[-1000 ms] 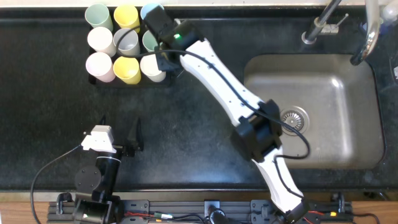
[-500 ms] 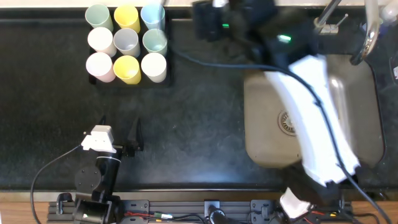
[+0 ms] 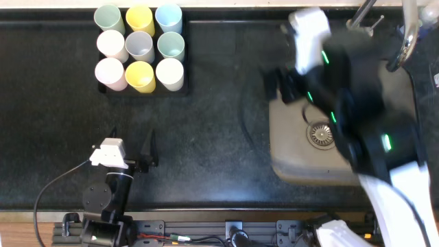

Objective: Store Cups

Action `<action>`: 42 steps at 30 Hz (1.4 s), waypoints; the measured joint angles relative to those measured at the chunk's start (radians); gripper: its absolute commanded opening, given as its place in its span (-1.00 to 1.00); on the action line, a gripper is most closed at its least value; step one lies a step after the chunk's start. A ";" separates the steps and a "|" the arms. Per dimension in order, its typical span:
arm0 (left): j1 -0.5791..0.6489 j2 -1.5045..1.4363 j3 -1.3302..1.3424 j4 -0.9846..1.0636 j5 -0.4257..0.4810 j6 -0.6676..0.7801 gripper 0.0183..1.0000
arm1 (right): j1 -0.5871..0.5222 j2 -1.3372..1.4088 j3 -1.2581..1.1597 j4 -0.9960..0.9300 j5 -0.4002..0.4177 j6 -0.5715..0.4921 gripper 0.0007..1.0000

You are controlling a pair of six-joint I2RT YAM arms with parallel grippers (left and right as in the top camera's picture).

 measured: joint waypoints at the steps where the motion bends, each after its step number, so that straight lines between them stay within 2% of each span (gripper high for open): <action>1: 0.000 0.000 0.000 0.001 0.000 0.000 1.00 | -0.017 -0.071 -0.084 0.047 -0.005 0.000 0.99; 7: 0.000 0.000 0.000 0.000 0.000 0.000 1.00 | -0.128 -0.464 -0.528 0.299 -0.073 -0.007 1.00; 13: 0.000 0.000 0.000 0.000 0.000 0.000 1.00 | -0.142 -0.798 -0.898 0.535 -0.114 -0.007 1.00; 21: 0.000 0.000 0.000 0.000 0.000 0.000 1.00 | -0.176 -0.991 -1.236 0.947 -0.127 -0.008 1.00; 25: 0.000 0.000 0.000 0.000 0.000 0.000 1.00 | -0.180 -1.001 -1.355 1.070 -0.127 -0.011 0.99; 31: 0.000 0.000 0.000 0.000 -0.001 0.000 1.00 | -0.180 -1.091 -1.497 1.140 -0.127 -0.015 0.99; 37: 0.000 0.000 0.000 0.000 0.000 0.000 1.00 | -0.181 -1.181 -1.535 1.013 -0.115 -0.018 0.99; 42: 0.000 0.000 0.000 0.000 0.000 0.000 1.00 | -0.181 -1.184 -1.535 0.957 -0.043 -0.019 0.99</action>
